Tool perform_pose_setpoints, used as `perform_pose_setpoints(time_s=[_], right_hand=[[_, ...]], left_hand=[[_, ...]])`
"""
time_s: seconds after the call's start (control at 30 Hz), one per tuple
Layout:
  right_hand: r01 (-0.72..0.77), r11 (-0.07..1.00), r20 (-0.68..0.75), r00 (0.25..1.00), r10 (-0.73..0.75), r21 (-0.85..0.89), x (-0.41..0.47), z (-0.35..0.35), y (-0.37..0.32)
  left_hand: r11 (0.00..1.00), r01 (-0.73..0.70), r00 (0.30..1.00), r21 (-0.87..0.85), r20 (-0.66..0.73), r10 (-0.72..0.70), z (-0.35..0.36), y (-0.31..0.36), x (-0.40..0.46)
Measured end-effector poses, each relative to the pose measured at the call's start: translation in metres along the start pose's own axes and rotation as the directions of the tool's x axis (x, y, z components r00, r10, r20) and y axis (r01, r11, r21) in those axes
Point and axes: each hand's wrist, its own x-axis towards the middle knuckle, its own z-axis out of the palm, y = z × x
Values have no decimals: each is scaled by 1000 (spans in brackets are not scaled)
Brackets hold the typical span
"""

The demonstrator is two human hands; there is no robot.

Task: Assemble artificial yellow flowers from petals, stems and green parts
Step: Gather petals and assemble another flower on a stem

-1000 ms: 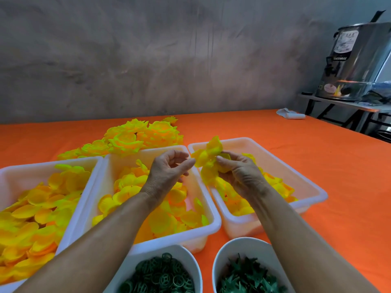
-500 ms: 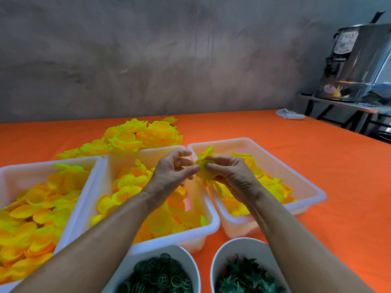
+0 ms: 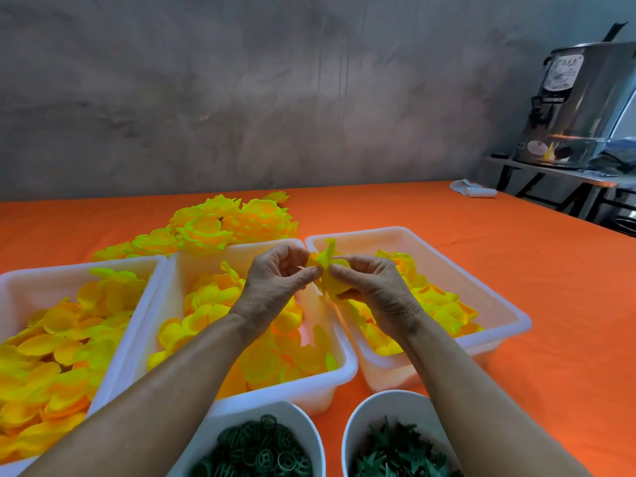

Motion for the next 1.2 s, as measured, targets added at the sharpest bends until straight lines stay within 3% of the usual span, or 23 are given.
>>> perform_pose_setpoints(time_s=[0.13, 0.3, 0.4, 0.63, 0.93, 1.07, 1.2], right_hand=[[12, 1000, -85, 996, -12, 1, 0, 0, 0], [70, 997, -187, 980, -72, -20, 2, -1, 1], [85, 996, -148, 985, -90, -40, 1, 1, 2], [45, 998, -59, 997, -47, -34, 0, 4, 1], [-65, 988, 90, 995, 53, 139, 0, 3, 0], [-72, 987, 100, 993, 58, 146, 1, 0, 1], [-89, 984, 145, 987, 67, 154, 3, 0, 3]], left_hand=[[998, -18, 999, 66, -29, 20, 0, 0, 0], [968, -140, 987, 209, -49, 154, 1, 0, 0], [973, -130, 991, 190, 44, 124, 4, -1, -2], [992, -36, 994, 117, 102, 24, 2, 1, -4], [995, 59, 997, -84, -44, -63, -3, 3, -1], [987, 94, 995, -127, -10, -96, -2, 3, -1], [995, 86, 996, -51, 32, -84, -3, 3, -1]])
